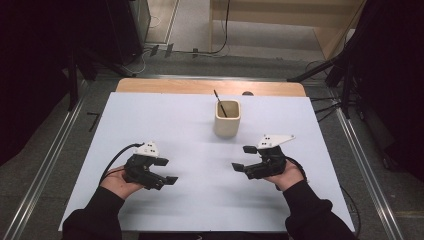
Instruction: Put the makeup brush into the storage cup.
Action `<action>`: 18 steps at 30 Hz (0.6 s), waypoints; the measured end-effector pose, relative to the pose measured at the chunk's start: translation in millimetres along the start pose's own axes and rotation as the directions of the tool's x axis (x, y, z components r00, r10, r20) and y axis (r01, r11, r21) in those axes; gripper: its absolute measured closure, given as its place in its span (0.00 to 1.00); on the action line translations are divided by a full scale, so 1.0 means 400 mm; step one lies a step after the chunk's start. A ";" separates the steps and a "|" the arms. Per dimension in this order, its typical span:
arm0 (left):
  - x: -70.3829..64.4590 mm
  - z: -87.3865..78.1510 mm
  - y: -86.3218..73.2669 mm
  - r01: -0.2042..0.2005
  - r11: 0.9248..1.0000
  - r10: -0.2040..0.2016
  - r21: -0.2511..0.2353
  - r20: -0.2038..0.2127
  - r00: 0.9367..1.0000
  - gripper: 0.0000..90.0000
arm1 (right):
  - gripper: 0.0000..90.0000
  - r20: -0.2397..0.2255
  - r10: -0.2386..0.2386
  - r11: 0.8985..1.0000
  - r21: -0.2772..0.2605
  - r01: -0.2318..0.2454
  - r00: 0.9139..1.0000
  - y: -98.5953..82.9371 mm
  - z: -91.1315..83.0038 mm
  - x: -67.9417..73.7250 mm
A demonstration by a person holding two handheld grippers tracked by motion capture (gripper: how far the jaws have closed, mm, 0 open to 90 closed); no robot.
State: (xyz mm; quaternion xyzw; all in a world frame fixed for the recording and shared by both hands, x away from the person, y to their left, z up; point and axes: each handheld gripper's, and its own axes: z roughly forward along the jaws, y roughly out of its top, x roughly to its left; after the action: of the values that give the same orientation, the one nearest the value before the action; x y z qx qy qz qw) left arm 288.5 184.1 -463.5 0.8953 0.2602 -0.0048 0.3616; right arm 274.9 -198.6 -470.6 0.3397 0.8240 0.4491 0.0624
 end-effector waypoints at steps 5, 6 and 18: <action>0.000 -0.001 0.001 -0.001 1.000 0.001 0.001 0.000 1.000 0.29 | 0.26 -0.002 -0.012 1.000 0.012 0.012 1.000 -0.013 -0.017 -0.007; 0.000 0.000 0.001 -0.003 1.000 0.003 0.002 0.001 1.000 0.29 | 0.26 -0.001 -0.013 1.000 0.013 0.013 1.000 -0.016 -0.020 -0.008; 0.000 0.000 0.000 -0.001 1.000 0.001 0.005 0.001 1.000 0.29 | 0.26 0.009 -0.019 0.999 0.031 0.019 1.000 -0.045 -0.048 -0.018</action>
State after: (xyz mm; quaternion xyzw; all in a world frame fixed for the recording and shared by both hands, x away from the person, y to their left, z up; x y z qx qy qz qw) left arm 288.4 184.2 -463.3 0.8963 0.2595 -0.0055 0.3596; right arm 263.3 -223.0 -475.0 0.3350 0.8337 0.4342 0.0655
